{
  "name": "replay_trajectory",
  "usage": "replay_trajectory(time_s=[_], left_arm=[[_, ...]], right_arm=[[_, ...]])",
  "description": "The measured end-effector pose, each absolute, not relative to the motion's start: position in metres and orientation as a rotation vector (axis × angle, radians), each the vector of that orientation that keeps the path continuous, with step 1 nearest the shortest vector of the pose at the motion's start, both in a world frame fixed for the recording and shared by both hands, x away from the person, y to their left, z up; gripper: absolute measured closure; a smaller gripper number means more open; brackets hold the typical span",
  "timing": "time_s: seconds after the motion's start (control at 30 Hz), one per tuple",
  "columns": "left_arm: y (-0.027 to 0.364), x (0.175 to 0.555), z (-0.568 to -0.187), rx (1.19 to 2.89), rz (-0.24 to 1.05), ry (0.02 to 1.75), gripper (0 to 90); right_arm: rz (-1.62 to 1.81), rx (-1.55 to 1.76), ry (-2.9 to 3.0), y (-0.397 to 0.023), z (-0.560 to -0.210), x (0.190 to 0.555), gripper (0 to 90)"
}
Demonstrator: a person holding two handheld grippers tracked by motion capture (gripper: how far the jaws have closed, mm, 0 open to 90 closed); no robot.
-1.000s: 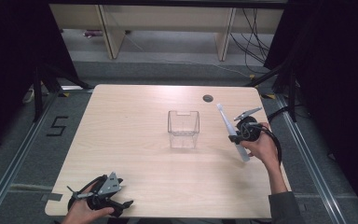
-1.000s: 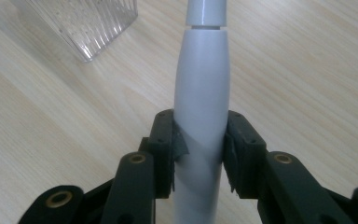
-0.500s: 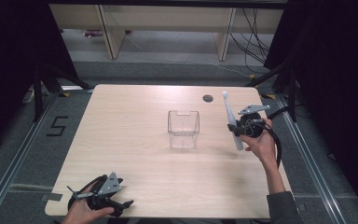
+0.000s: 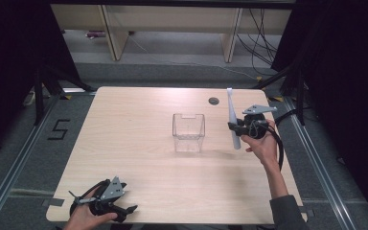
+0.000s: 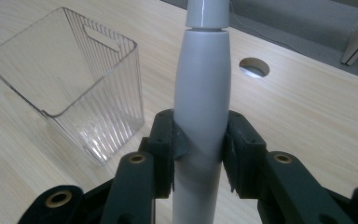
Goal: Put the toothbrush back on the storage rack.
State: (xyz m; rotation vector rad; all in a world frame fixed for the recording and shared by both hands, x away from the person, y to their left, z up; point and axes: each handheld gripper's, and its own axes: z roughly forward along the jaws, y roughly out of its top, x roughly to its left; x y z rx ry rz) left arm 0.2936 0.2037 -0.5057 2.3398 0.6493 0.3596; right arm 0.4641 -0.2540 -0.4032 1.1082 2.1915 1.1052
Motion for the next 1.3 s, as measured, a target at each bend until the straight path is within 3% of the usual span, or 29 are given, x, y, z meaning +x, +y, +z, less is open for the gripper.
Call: replay_trajectory(time_s=[1.3], left_arm=[[0.204,0.294,-0.507,2.348,0.359,0.651,15.7]], right_arm=[[1.311,0.995,2.207,-0.197,-0.349,0.475,67.0]])
